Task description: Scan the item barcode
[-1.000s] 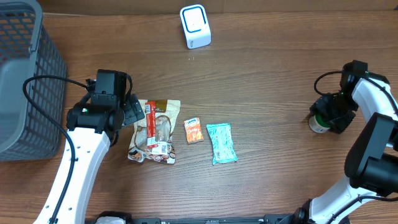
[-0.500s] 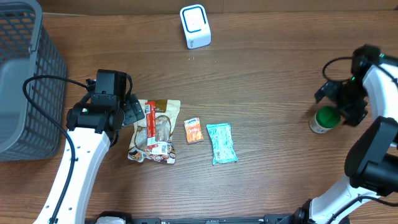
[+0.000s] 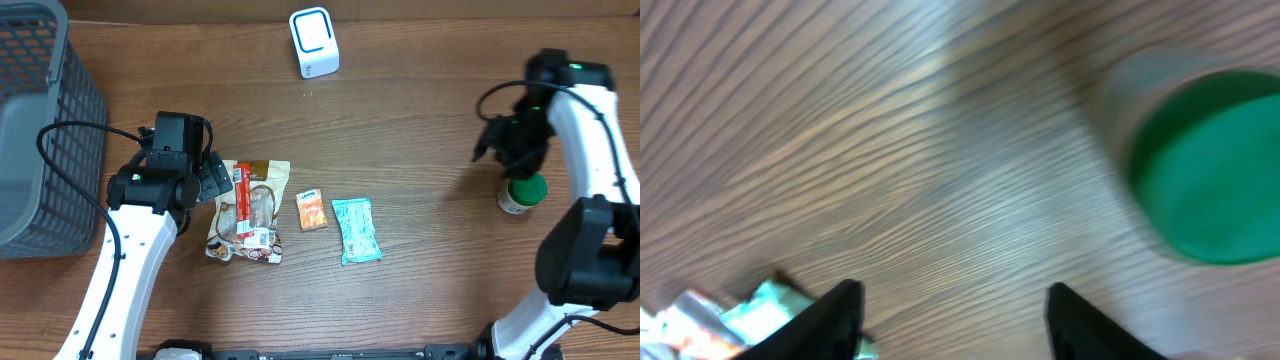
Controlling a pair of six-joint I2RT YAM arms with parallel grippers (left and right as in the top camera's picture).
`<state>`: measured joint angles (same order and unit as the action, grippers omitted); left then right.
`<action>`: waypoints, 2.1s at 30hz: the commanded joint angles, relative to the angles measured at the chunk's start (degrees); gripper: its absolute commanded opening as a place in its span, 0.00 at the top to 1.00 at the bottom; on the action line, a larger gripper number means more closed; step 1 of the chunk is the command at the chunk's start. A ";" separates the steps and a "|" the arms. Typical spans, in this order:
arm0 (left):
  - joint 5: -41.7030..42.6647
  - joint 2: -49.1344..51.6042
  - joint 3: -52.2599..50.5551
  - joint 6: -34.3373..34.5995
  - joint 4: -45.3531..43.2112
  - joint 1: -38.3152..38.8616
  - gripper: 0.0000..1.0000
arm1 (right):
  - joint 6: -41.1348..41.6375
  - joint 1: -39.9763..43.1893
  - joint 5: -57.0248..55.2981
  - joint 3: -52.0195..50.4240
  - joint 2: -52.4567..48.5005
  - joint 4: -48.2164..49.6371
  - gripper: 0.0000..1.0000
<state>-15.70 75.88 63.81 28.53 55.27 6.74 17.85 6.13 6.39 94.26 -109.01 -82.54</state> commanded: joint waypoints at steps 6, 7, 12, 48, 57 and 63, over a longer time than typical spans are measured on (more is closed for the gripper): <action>-0.76 -0.24 0.94 -0.22 -0.02 0.02 0.00 | 1.14 -14.32 3.69 -0.13 1.42 1.07 0.60; -0.76 -0.24 0.94 -0.22 -0.02 0.02 0.00 | 2.64 -16.20 3.82 -0.13 1.42 1.64 0.61; -0.76 -0.24 0.94 -0.22 -0.04 0.02 0.00 | 7.56 -25.20 3.72 -0.13 1.42 5.16 0.63; -0.76 -0.24 0.94 -0.22 -0.04 0.02 0.01 | 17.62 -47.32 -7.43 -9.49 0.55 11.82 0.74; -0.76 -0.24 0.94 -0.22 -0.02 0.02 0.00 | 13.81 -47.32 -7.41 -15.82 0.55 16.50 0.68; -0.76 -0.24 0.94 -0.22 -0.02 0.02 0.00 | 9.46 -47.32 -7.98 -17.11 0.44 16.55 0.68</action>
<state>-15.70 75.88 63.81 28.53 55.27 6.74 30.13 -40.93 -0.45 77.76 -109.01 -66.17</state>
